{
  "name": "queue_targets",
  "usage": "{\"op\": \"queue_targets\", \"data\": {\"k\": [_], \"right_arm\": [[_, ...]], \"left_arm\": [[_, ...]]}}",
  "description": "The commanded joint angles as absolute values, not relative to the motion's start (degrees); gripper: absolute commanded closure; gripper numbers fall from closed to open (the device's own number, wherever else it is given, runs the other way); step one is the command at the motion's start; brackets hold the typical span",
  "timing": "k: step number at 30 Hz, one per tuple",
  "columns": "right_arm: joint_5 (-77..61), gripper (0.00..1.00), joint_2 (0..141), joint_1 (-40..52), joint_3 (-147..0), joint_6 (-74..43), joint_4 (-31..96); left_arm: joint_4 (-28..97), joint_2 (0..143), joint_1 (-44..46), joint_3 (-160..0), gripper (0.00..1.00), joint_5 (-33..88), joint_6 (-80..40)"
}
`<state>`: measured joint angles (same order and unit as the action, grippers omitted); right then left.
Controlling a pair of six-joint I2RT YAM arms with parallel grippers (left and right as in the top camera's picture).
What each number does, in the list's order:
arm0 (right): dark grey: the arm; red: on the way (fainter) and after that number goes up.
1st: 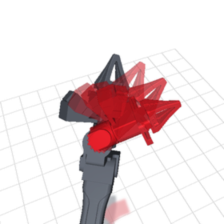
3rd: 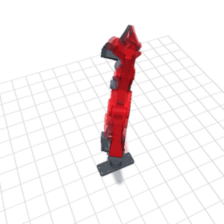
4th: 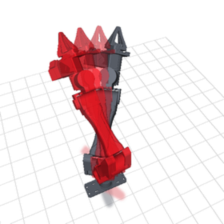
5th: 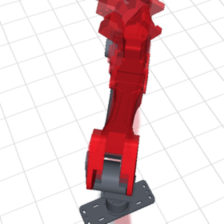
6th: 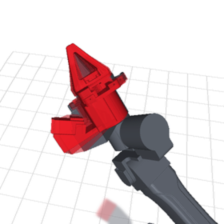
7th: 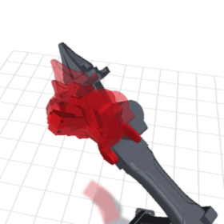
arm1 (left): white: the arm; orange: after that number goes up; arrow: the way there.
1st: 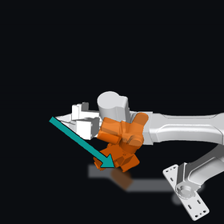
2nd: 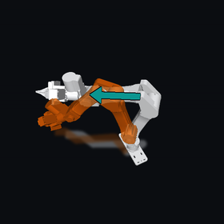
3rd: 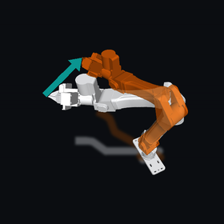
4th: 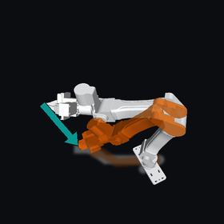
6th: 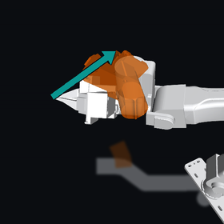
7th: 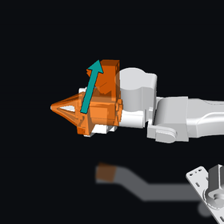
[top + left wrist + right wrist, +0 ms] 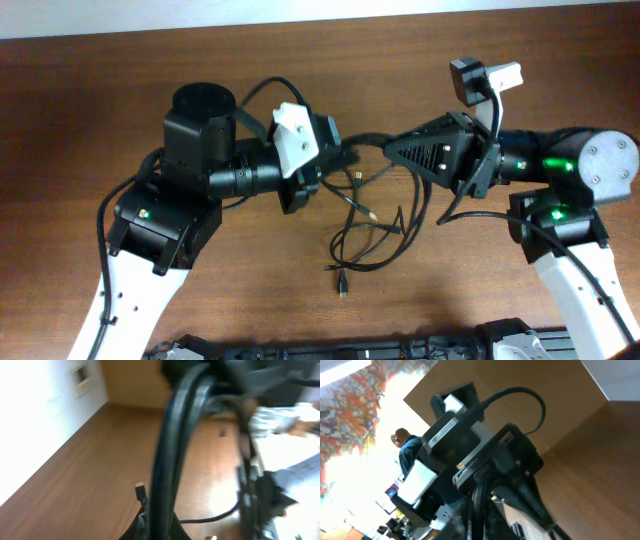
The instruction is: Untangle cables
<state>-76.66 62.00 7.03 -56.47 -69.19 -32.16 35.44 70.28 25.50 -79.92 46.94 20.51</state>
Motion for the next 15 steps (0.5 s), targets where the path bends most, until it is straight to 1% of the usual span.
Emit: {"op": "queue_targets", "data": {"k": [1,2,4,6,8,12,15], "right_arm": [[-77.8,0.60,63.7,7.5,-57.7,-69.0,-32.4],[-77.7,0.49,64.2,7.5,-57.7,-69.0,-32.4],[-77.1,0.41,64.7,7.5,-57.6,-68.8,-32.4],[-77.1,0.34,65.0,7.4,-57.6,-67.7,-32.4],[-77.2,0.31,65.6,7.4,-57.6,-67.7,-32.4],[-77.6,0.30,65.8,7.4,-57.6,-67.7,-32.4],[-77.6,0.30,65.8,7.4,-57.6,-67.7,-32.4]], "left_arm": [[35.2,69.8,25.5,-80.4,1.00,18.5,6.6],[35.5,69.6,25.5,-80.4,1.00,7.5,3.1],[34.9,68.8,25.5,-80.4,1.00,-5.7,0.6],[32.7,68.5,25.5,-80.7,1.00,-8.0,0.6],[30.2,68.4,25.5,-81.4,1.00,-8.0,0.6],[25.7,68.4,25.5,-84.0,1.00,-8.0,0.4],[21.9,68.4,25.5,-86.4,1.00,-8.0,-6.0]]}}
